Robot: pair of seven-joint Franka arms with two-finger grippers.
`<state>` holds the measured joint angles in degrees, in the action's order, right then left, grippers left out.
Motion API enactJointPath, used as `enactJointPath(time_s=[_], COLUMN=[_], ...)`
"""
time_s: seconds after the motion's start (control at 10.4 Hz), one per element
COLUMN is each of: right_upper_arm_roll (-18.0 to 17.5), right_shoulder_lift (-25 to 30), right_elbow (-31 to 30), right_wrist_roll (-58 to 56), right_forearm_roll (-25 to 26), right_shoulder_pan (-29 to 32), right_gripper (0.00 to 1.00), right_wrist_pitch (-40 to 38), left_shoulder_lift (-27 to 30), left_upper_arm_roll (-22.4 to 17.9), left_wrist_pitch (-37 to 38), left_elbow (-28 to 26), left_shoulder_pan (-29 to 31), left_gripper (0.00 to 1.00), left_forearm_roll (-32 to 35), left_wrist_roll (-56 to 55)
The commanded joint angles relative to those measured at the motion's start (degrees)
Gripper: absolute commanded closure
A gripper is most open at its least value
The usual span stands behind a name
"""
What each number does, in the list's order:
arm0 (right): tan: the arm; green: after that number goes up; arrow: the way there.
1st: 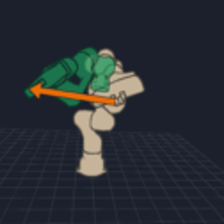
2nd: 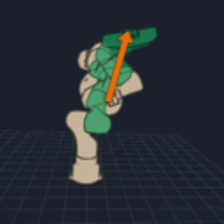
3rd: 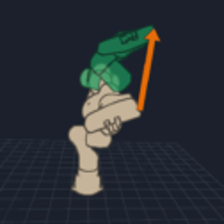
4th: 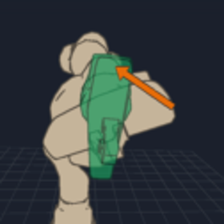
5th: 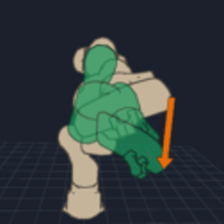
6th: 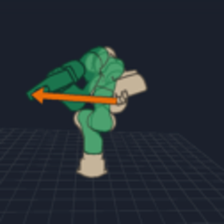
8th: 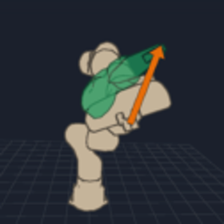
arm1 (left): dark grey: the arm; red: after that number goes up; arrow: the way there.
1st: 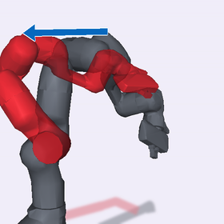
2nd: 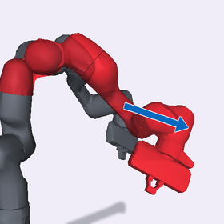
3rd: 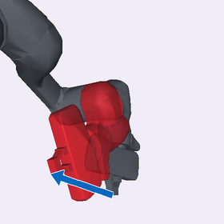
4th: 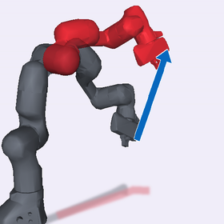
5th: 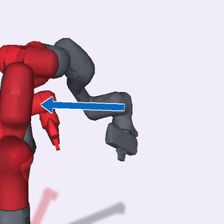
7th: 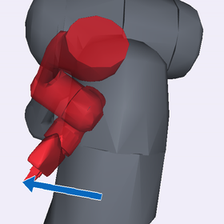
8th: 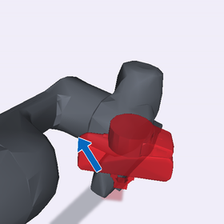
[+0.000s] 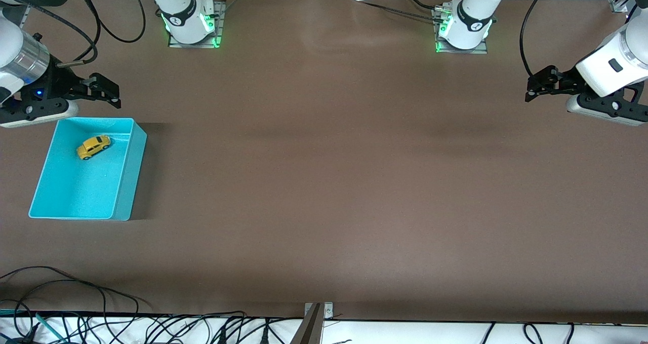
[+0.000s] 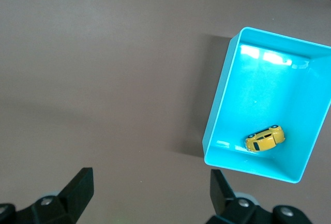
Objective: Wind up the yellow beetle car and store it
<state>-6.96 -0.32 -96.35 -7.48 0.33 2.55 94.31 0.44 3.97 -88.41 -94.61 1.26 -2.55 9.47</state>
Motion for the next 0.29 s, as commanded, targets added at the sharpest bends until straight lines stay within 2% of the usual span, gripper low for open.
enactJointPath(time_s=[0.0,0.19], right_upper_arm_roll=[0.4,0.4], right_shoulder_lift=[-0.2,-0.2], right_elbow=[1.1,1.1], right_wrist_roll=[0.4,0.4], right_forearm_roll=[0.5,0.6], right_shoulder_pan=[-0.6,-0.6], right_gripper=[0.00,0.00], right_wrist_pitch=[-1.2,-1.3], left_shoulder_lift=[-0.2,-0.2], left_upper_arm_roll=[0.3,0.3], left_wrist_pitch=[1.1,1.1], left_elbow=[1.1,1.1], left_shoulder_pan=[0.2,0.2], left_gripper=[0.00,0.00], left_forearm_roll=[0.5,0.5], left_wrist_roll=[-0.4,-0.4])
